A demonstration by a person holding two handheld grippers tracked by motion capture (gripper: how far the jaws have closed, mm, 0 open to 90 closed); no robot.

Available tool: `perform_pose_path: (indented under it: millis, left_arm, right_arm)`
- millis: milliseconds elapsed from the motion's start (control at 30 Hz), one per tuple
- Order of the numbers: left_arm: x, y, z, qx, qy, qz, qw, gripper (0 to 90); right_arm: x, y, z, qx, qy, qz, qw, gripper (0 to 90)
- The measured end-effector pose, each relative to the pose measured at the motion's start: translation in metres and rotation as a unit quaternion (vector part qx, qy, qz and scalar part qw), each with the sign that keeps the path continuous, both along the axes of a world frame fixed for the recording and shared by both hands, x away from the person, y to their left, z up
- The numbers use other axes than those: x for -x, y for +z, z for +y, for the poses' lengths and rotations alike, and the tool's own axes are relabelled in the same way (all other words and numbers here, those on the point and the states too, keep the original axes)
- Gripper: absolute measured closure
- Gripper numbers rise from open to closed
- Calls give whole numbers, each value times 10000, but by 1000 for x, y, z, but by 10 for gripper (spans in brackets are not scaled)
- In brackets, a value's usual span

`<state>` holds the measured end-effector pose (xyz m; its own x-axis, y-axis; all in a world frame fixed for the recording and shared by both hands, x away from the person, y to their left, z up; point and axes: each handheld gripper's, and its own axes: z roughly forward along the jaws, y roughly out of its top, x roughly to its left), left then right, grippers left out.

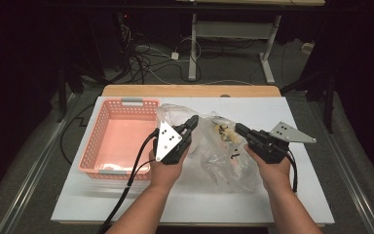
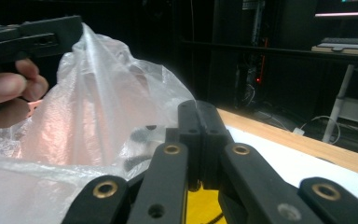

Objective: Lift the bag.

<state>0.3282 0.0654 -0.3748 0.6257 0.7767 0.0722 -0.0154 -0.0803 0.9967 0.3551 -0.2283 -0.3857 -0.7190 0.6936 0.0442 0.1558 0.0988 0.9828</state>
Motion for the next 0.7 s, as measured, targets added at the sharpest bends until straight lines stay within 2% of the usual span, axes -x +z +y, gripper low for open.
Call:
perform_pose_path:
  millis: [67,333,700]
  left_arm:
    - [-4,3,0,9,-6,-33,10000,885]
    - [-14,24,-4,50,-22,-259,9997,885]
    - [-19,56,0,104,105,-531,9985,885]
  right_arm:
    - [0,3,3,-58,35,29,10000,900]
    - [-4,18,15,-102,7,-202,9997,900]
    - [-13,42,19,-466,-170,-477,9976,900]
